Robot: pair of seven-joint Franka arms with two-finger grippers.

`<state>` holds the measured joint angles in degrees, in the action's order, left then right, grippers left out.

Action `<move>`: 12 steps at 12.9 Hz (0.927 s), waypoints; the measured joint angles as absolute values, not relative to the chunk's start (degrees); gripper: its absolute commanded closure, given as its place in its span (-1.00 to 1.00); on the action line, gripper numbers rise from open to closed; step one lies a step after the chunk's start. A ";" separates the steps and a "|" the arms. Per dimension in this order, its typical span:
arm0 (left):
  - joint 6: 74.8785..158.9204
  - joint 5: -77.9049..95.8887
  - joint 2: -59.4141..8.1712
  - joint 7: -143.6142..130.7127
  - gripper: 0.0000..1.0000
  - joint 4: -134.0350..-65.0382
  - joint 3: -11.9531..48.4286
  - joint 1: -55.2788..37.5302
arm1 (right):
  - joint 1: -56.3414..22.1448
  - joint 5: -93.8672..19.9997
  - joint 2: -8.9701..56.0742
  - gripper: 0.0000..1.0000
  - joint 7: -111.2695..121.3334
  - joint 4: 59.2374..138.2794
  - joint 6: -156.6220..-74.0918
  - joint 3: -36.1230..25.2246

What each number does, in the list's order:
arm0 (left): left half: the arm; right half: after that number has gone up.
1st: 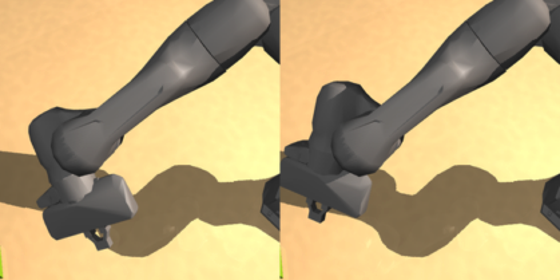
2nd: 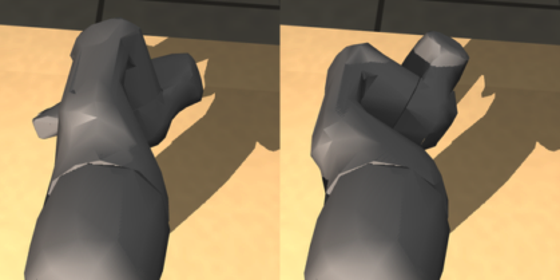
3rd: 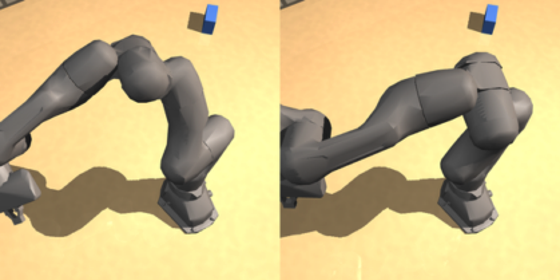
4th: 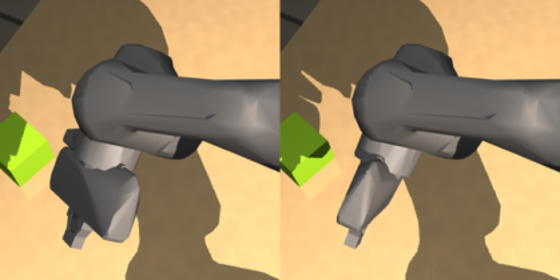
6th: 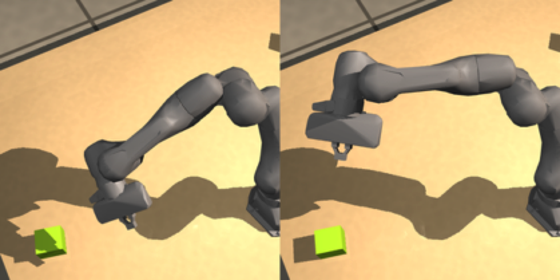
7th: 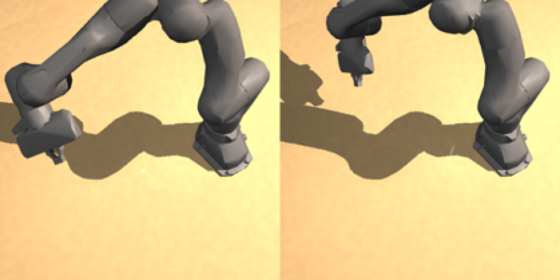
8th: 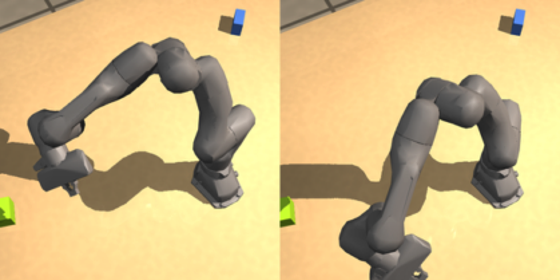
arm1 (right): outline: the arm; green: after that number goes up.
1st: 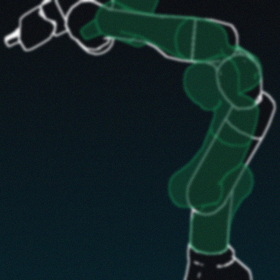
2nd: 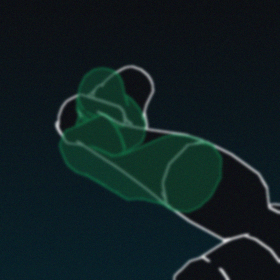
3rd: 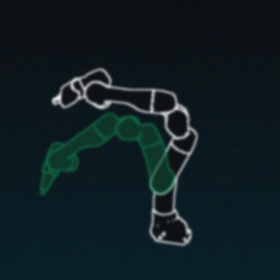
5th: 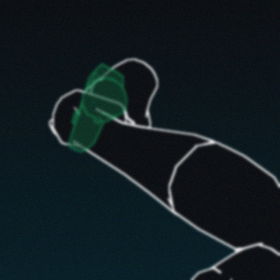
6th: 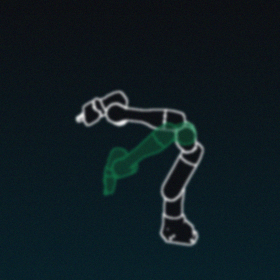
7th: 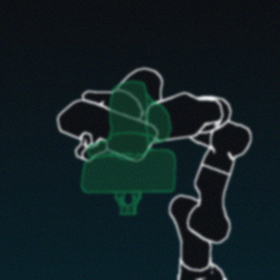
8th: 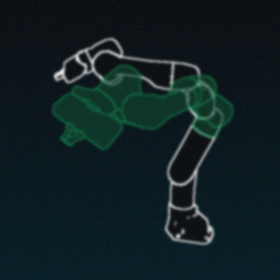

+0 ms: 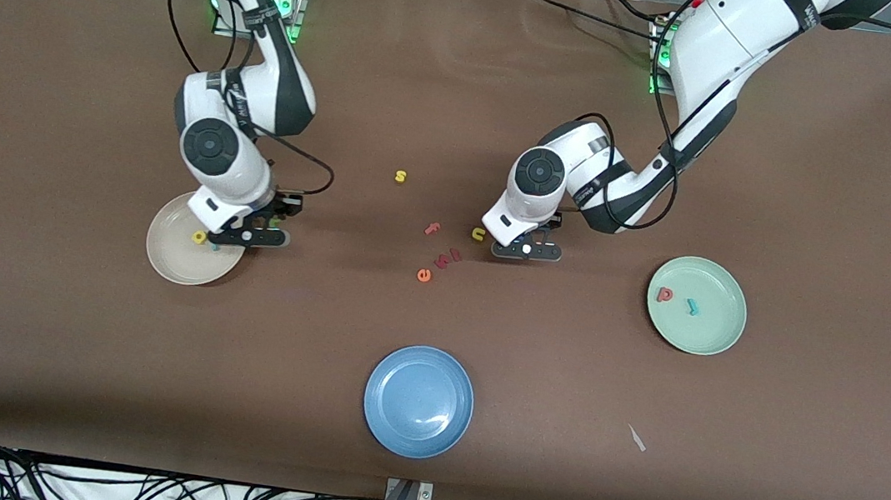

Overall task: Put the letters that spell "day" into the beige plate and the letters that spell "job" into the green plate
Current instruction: 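Open the right gripper to drop the green d on the beige plate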

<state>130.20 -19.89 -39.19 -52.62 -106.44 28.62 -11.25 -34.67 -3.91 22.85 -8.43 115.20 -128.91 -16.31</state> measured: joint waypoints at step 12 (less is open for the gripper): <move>130.64 -19.89 -39.43 -52.61 0.22 -105.35 28.36 -11.22 | -33.67 -4.01 24.93 -1.00 9.87 115.42 -127.88 -24.52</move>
